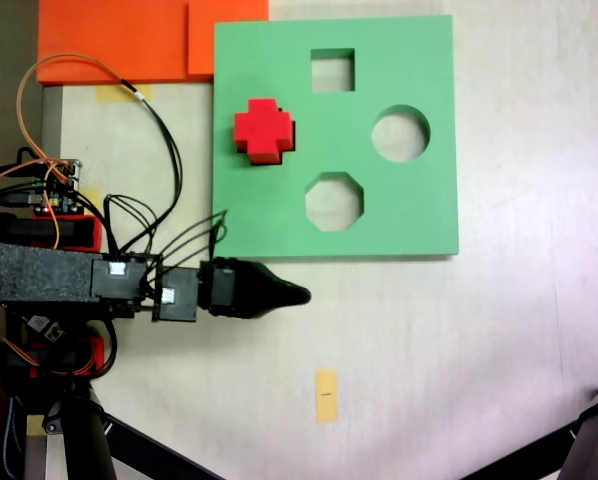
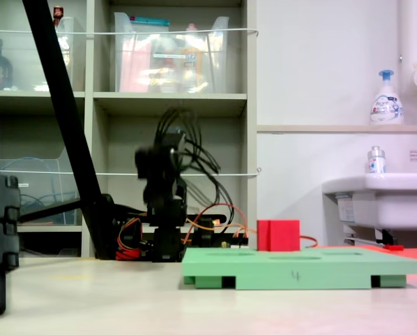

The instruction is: Put the cross columnar block into the corresponding hole

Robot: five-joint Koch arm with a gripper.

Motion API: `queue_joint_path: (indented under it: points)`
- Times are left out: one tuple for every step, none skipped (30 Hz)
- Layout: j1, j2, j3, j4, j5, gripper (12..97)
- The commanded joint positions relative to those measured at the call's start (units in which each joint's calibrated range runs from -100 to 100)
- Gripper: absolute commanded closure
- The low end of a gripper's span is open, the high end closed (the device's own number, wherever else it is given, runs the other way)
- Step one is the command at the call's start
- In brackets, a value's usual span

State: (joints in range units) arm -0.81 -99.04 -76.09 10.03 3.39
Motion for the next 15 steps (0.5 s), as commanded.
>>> queue_joint_path:
  points:
    - [-0.4,-1.0,-3.3,3.0,-0.5,58.9]
    - [-0.5,-1.0,-6.9,3.1,-1.0,58.5]
    - [-0.7,-1.0,-9.8,3.1,-1.9,58.0]
    - [-1.0,-1.0,-12.7,3.1,-3.1,58.0]
    - [-1.0,-1.0,-15.7,3.1,-4.1,58.0]
    - [-1.0,-1.0,-18.0,3.0,-4.6,58.1]
    - [-0.9,-1.0,-21.2,3.0,-5.4,58.1]
    - [-0.5,-1.0,-23.9,3.0,-6.1,58.1]
    - [0.2,-1.0,-23.9,3.0,-6.7,58.3]
    - [0.5,-1.0,-23.9,2.9,-7.1,58.4]
    - [0.8,-1.0,-23.9,2.9,-7.4,58.4]
    - [0.9,-1.0,-23.9,2.9,-7.4,58.7]
    - [0.9,-1.0,-23.9,2.0,-7.4,58.7]
    - [0.9,-1.0,-23.9,-0.1,-7.4,58.5]
    - [0.9,-1.0,-23.9,-1.8,-7.4,58.5]
